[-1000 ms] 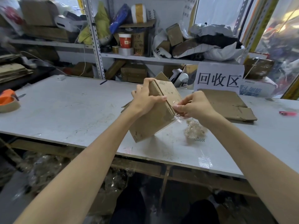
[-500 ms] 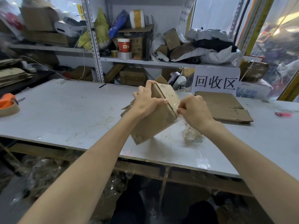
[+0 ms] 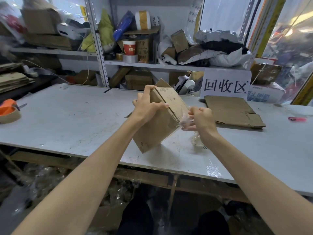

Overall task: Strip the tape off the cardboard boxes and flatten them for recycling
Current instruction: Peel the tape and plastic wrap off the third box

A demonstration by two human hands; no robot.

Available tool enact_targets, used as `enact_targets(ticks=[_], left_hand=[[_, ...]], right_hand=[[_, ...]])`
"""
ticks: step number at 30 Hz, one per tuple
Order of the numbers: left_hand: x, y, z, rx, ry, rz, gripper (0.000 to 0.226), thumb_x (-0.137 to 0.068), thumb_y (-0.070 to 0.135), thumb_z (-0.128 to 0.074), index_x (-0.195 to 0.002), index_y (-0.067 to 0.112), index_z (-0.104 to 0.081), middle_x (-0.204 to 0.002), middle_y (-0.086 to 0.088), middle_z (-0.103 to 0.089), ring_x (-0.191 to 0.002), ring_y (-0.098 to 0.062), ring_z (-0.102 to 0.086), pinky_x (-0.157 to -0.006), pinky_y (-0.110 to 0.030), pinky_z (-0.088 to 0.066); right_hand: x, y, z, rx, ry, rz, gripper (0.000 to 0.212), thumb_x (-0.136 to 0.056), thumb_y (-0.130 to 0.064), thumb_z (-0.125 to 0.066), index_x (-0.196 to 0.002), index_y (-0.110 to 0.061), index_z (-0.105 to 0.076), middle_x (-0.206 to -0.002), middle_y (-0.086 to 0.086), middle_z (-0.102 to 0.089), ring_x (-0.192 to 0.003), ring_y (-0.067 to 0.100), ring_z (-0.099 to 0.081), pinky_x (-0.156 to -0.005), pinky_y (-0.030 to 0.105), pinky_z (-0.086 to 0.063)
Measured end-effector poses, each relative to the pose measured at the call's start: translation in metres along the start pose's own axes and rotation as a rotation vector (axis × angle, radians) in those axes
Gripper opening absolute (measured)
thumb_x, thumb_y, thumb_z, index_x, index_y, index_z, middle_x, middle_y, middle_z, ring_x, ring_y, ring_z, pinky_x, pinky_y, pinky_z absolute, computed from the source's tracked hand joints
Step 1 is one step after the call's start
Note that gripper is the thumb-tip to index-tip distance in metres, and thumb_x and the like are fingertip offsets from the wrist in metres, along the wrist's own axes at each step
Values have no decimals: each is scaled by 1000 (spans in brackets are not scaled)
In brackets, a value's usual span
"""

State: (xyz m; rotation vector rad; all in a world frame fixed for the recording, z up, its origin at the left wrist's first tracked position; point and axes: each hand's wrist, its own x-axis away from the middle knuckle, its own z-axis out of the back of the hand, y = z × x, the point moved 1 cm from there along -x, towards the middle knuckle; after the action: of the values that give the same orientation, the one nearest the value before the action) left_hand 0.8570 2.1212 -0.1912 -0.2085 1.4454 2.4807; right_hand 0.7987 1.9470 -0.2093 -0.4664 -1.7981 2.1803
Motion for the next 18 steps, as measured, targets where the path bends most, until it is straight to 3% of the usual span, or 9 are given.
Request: enact_targets(ticks=[3,6,9,11,14,16,18], left_hand=[[3,0,-1,3,-20,-13,64,-79,45,-70,-134,37,-36,-121,-6,-41,-119,-26,-33,-98,-39,-33],[4,1,-4,-31,-12,15,77,-65,60,-63,-131,37,-32,-119,-3,-36,-115,-21,-30,-100,-41,-34],[2,-4,-7,-75,82,67,93,-57,71,-78,-126,36,-27,-122,-2,-32,-115,-20,-27,-97,-40,-34],[1,-8,-4,-58,157,62,86,-61,61,-84,-119,35,-25,-121,-2,-32,-114,-19,-28,-94,-38,-35],[-2,-16,7,-5,233,18,76,-69,45,-84,-115,34,-25,-118,-1,-34,-114,-18,-30,-90,-35,-35],[-4,-20,15,22,263,-23,73,-70,40,-84,-115,32,-27,-119,-1,-36,-115,-19,-32,-89,-34,-34],[-5,-23,23,-29,269,-53,73,-71,37,-85,-118,30,-30,-122,-1,-36,-116,-19,-32,-91,-35,-36]], right_hand=[[-2,-6,5,129,-81,25,44,-77,-41,-76,-88,-2,-58,-80,11,-68,-63,25,-71,-53,37,-59],[-4,-8,5,199,-146,33,26,-82,-22,-74,-80,0,-60,-83,15,-69,-63,21,-71,-51,30,-57],[-4,-5,-2,198,-102,38,18,-89,-12,-63,-76,-1,-58,-88,18,-69,-74,25,-71,-66,42,-61],[-1,0,-9,106,-40,27,19,-90,-8,-56,-72,-6,-50,-90,18,-67,-80,27,-71,-70,43,-61],[5,4,-18,-122,-60,21,23,-88,1,-53,-70,-9,-43,-86,16,-66,-70,14,-71,-60,24,-58],[5,1,-16,-260,-173,1,21,-84,6,-58,-72,-7,-47,-84,18,-64,-69,15,-71,-62,20,-57],[3,-4,-10,-442,-343,-82,16,-77,4,-64,-75,-3,-50,-84,19,-66,-77,27,-72,-70,29,-59]])
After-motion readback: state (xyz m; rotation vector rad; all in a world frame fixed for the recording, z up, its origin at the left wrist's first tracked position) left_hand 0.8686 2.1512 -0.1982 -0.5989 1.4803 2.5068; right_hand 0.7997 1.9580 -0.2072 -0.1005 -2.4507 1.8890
